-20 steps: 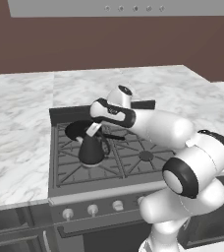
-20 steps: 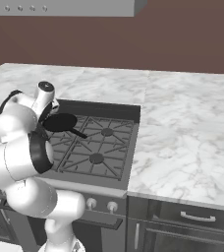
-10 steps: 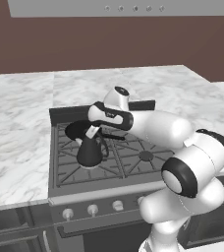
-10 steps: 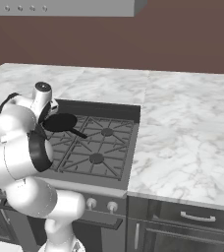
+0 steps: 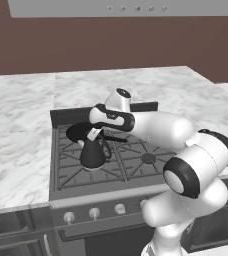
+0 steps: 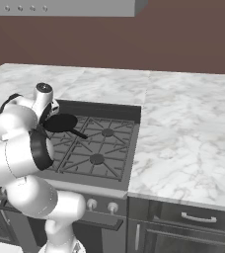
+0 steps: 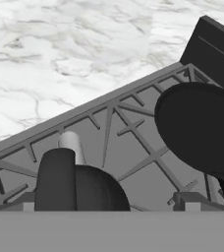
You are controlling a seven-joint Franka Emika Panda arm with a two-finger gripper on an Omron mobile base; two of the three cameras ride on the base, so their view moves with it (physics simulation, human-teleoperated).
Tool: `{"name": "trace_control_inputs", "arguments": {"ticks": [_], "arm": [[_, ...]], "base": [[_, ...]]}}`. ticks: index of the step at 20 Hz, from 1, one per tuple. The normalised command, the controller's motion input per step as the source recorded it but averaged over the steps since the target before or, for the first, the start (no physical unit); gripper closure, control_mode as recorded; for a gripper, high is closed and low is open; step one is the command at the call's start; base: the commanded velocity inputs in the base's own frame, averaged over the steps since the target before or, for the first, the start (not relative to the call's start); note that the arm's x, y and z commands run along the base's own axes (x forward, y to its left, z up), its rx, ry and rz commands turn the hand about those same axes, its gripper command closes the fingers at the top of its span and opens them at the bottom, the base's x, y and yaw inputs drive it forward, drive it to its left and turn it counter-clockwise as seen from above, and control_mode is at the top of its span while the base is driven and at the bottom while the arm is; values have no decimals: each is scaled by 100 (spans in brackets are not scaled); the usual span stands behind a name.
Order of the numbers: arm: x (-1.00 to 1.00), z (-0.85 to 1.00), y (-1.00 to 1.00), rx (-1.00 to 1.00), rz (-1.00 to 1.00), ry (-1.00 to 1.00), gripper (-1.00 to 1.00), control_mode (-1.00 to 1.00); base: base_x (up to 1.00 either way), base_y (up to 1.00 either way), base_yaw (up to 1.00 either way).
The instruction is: Pick the kettle from the counter and place it on a stove burner. Then turn the burner on.
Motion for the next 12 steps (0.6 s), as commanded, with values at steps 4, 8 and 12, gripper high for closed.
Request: {"name": "trace_control_inputs", "arguments": {"ticks": [4, 8, 12], "arm": [[4, 0, 0, 0, 0, 0, -100, -100], [1, -6, 0, 0, 0, 0, -100, -100], [0, -25, 0, 0, 0, 0, -100, -100]], "base": [[0, 0, 0], [0, 0, 0], [0, 0, 0]]}}
